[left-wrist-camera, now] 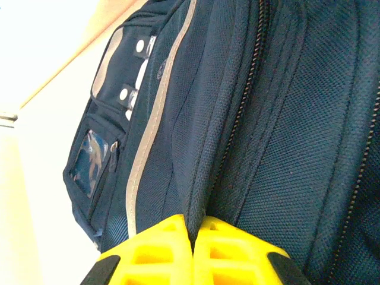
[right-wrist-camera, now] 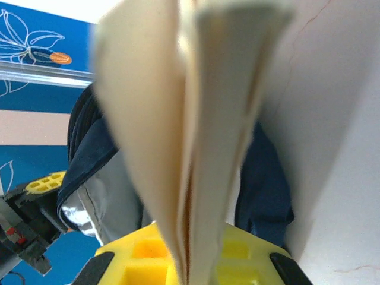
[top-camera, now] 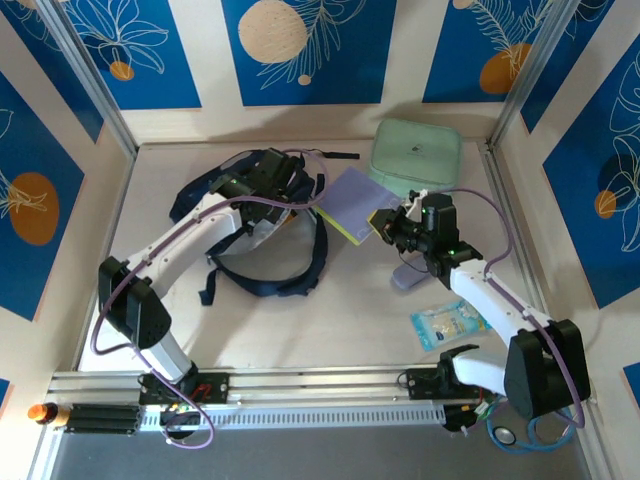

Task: Pack the student bag
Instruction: Place the book in the student bag.

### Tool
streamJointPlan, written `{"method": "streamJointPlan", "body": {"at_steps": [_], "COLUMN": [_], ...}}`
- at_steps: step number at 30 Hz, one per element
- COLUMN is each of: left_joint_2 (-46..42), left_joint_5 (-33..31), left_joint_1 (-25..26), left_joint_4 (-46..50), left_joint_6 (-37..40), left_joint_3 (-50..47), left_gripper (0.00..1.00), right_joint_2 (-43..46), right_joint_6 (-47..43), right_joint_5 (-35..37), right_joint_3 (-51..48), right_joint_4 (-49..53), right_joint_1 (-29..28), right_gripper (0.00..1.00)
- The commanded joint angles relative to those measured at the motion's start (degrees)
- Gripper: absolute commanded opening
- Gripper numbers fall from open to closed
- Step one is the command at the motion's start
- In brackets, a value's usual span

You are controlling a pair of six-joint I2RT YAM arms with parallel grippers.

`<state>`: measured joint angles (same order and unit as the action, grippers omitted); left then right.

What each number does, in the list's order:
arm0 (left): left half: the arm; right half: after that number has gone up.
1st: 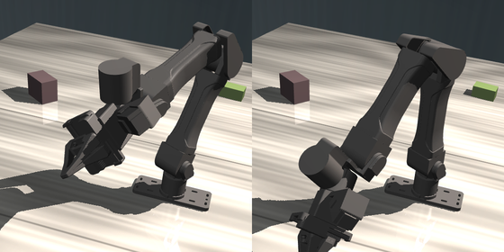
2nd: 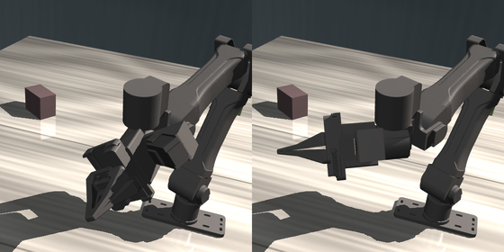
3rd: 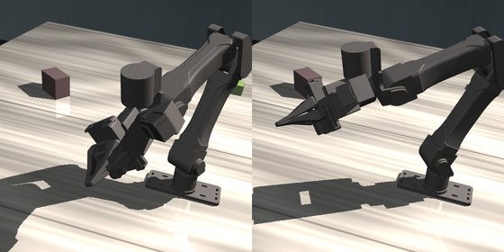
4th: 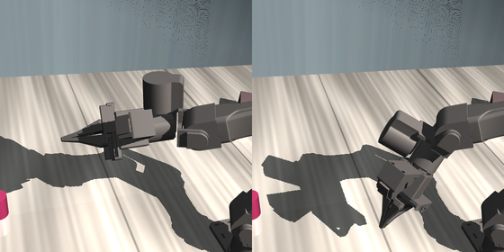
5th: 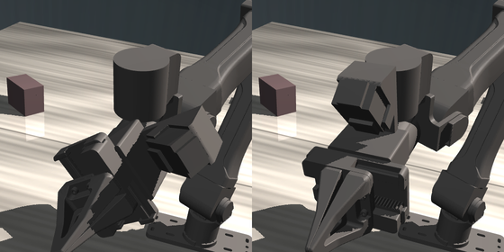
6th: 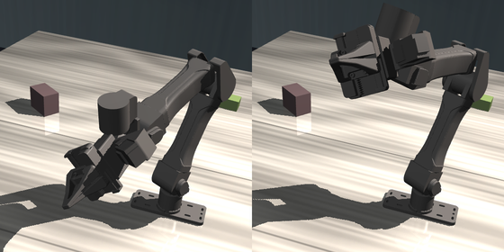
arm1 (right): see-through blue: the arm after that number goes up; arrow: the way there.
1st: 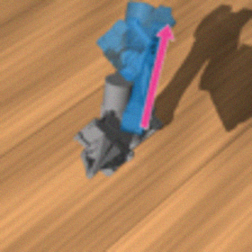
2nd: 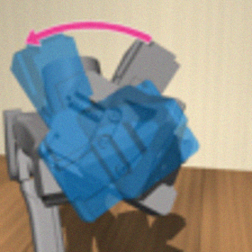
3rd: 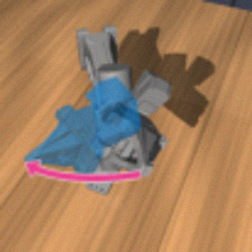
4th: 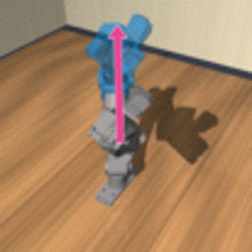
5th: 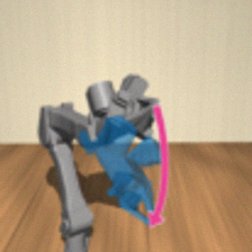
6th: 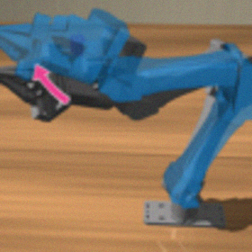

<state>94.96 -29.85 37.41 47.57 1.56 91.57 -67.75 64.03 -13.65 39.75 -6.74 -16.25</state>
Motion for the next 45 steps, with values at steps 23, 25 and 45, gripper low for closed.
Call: {"method": "streamJointPlan", "body": {"at_steps": [23, 25, 45], "left_joint_2": [-4.11, -4.47, -4.54], "left_joint_5": [6.81, 6.47, 6.94], "left_joint_1": [0.31, 0.29, -0.89], "left_joint_4": [-8.45, -8.87, -10.4], "left_joint_6": [-5.14, -5.42, -8.74], "left_joint_3": [4.41, 4.03, 3.2], "left_gripper": [0.0, 0.0, 0.0], "right_joint_2": [-42.37, -44.93, -50.86], "right_joint_6": [14.35, 13.33, 21.4], "right_joint_5": [3.45, 4.64, 5.38], "right_joint_3": [25.89, 29.53, 40.9], "right_joint_4": [-19.46, -16.84, -1.34], "right_joint_1": [-16.57, -17.91, -21.28], "right_gripper": [0.0, 0.0, 0.69]}}
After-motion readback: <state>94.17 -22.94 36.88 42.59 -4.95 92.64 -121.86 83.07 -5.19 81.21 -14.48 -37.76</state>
